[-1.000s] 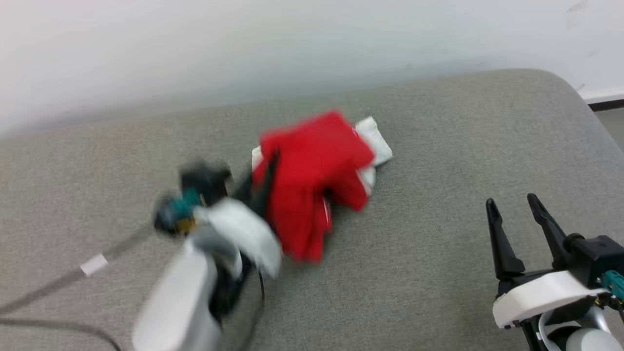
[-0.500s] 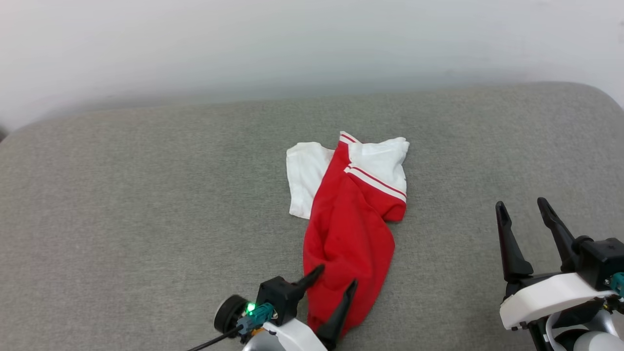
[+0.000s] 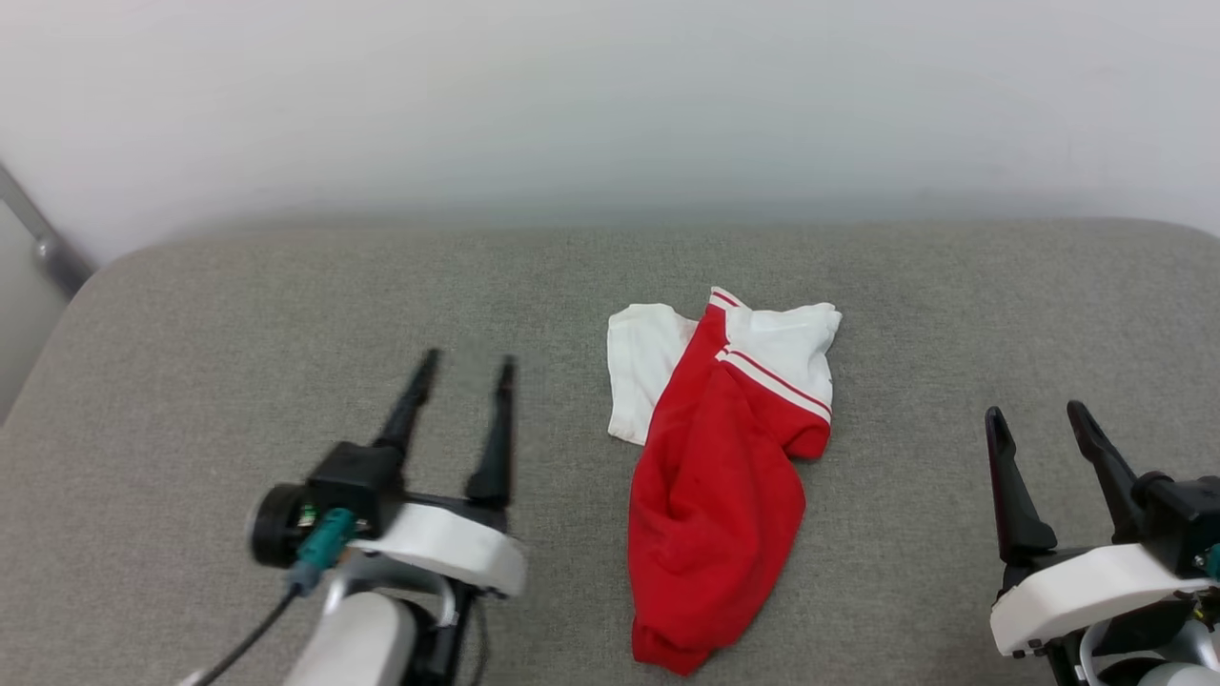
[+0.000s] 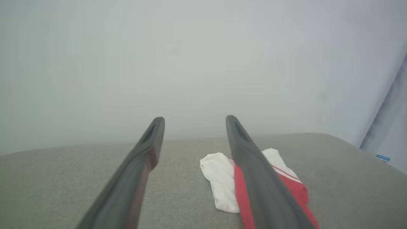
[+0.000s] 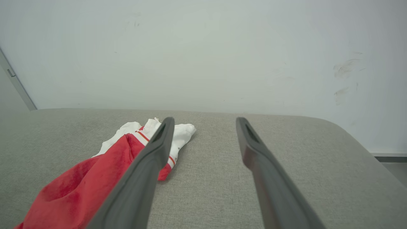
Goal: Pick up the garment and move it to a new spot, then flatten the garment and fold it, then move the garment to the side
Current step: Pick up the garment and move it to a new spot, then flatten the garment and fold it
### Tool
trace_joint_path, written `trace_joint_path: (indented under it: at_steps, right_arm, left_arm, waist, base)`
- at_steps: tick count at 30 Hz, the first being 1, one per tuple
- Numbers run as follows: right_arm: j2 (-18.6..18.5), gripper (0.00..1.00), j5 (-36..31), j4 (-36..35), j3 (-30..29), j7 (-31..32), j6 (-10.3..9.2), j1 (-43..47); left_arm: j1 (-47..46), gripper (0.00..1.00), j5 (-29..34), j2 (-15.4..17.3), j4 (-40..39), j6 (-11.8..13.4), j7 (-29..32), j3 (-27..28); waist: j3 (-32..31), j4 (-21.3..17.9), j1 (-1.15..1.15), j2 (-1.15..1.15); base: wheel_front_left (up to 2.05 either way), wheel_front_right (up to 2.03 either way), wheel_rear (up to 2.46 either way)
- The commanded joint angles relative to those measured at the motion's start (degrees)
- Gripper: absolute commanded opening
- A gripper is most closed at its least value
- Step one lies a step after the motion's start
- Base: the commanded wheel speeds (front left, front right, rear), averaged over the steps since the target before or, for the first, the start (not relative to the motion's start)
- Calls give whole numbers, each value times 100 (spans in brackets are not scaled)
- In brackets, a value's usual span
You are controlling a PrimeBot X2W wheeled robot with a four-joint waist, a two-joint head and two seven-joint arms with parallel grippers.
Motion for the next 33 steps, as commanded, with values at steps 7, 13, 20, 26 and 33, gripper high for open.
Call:
trace_joint_path:
  at_steps: [7,13,20,26,33]
  right_arm:
    - [10,100,1,-3,77,35,-2,270]
    - [10,100,44,-32,81,69,-2,370]
    - [10,100,80,-63,84,84,-2,389]
    - [5,100,117,34,-113,149,-4,371]
    - [10,100,247,750,-949,991,-2,-15]
  left_arm:
    - [522,100,-78,556,207,382,-107,695]
    - [927,100,-85,795,160,364,28,741]
    - [1086,100,-146,791,-39,318,173,613]
    - [1094,100,-205,752,-88,341,191,588]
    - [813,100,-171,658,-77,239,119,432]
  waist:
    - [-198,-24,0,0]
    - [-282,-49,0,0]
    - [-314,-71,0,0]
    - [-316,-81,0,0]
    - [-143,250,0,0]
  base:
    - [0,0,0]
    - [0,0,0]
    - [0,0,0]
    - [0,0,0]
    - [0,0,0]
